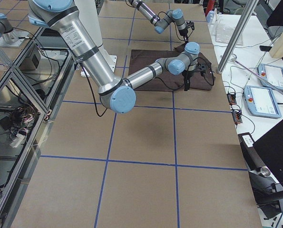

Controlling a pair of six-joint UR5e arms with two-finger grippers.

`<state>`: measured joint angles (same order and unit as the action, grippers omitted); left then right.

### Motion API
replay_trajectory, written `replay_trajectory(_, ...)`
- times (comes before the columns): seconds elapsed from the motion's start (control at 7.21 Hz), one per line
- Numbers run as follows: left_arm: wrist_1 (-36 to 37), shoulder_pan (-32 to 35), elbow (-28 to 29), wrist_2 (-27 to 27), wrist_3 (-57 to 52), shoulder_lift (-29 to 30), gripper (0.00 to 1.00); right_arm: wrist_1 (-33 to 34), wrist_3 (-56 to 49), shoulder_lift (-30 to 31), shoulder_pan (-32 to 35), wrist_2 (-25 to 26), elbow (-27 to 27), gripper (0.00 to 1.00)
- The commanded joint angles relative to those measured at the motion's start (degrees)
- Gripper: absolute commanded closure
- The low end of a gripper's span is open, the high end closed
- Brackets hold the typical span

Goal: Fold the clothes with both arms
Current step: 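Grasp the other sleeve with the left gripper and fold it inward onto the body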

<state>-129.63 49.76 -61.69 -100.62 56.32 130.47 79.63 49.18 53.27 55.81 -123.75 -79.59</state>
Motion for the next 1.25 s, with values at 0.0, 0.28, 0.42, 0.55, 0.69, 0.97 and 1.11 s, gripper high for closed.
replay_trajectory(0.0,19.2,0.2,-11.6,-1.4,1.3,3.6,1.0,0.0,0.0,-0.3,0.0,0.0,0.0,0.0)
replay_trajectory(0.28,18.1,-4.2,-1.6,-0.9,12.8,12.6,1.0,0.0,0.0,-0.2,0.0,-0.1,0.0,0.0)
replay_trajectory(0.42,10.1,-4.8,6.4,-0.8,16.6,15.8,1.0,0.0,-0.1,-0.2,0.0,-0.1,0.0,0.0)
replay_trajectory(0.55,4.8,-5.3,9.8,0.0,17.1,16.0,1.0,0.0,-0.1,-0.2,0.0,-0.1,0.0,0.0)
replay_trajectory(0.69,3.8,-5.8,10.2,1.1,17.4,16.0,1.0,0.0,-0.1,-0.2,-0.2,-0.1,0.0,0.0)
replay_trajectory(0.97,1.6,-5.8,10.0,1.0,17.1,15.9,0.0,-0.1,-0.1,-0.2,-0.4,-0.1,0.0,0.0)
replay_trajectory(1.11,-0.5,-5.6,9.3,0.3,17.0,15.8,0.0,-0.2,0.1,0.1,-0.4,-0.2,-0.3,0.0)
